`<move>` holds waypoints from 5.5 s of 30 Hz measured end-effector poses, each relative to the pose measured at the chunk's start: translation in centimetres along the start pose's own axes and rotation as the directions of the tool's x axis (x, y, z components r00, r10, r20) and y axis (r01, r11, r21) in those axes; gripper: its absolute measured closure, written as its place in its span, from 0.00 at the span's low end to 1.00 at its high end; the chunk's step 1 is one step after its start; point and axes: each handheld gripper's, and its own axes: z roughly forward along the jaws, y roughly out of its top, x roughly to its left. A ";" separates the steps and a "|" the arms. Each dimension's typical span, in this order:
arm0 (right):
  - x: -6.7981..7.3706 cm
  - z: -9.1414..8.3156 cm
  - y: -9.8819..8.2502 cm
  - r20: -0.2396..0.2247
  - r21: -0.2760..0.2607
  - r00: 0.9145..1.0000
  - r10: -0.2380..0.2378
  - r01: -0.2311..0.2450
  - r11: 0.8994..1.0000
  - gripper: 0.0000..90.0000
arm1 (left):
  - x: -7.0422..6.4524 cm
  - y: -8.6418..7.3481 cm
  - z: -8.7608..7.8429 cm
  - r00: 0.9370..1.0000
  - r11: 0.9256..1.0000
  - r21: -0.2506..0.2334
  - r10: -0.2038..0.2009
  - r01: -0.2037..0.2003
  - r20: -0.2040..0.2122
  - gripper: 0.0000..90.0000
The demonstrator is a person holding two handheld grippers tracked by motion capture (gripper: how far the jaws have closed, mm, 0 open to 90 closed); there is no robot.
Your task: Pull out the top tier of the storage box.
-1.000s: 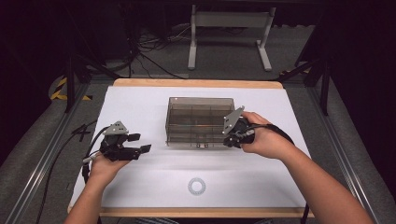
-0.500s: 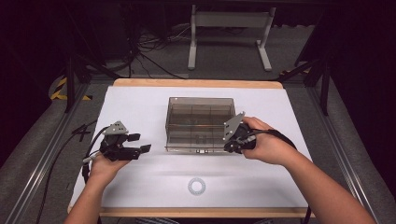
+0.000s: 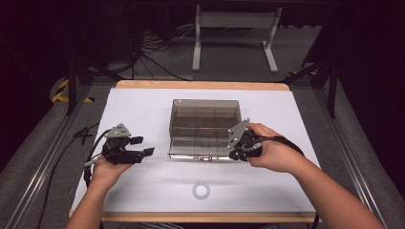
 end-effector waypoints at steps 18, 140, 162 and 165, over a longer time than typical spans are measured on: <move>1.2 0.3 0.1 -0.018 0.016 1.000 -0.012 0.012 1.000 0.98 | 0.0 0.0 0.0 1.000 1.000 -0.001 -0.003 0.003 0.001 0.37; 1.1 -2.6 -12.6 0.120 -0.363 0.855 0.505 -0.435 0.824 0.72 | -13.0 4.7 2.5 0.917 0.948 0.064 0.284 -0.313 0.279 0.51; 1.3 -2.7 -13.2 0.114 -0.365 0.853 0.509 -0.441 0.820 0.71 | -14.1 3.5 6.9 0.895 0.908 0.165 0.323 -0.385 0.307 0.57; 1.3 -2.7 -13.3 0.115 -0.366 0.851 0.512 -0.443 0.819 0.71 | -14.0 3.2 7.4 0.894 0.905 0.181 0.317 -0.385 0.315 0.57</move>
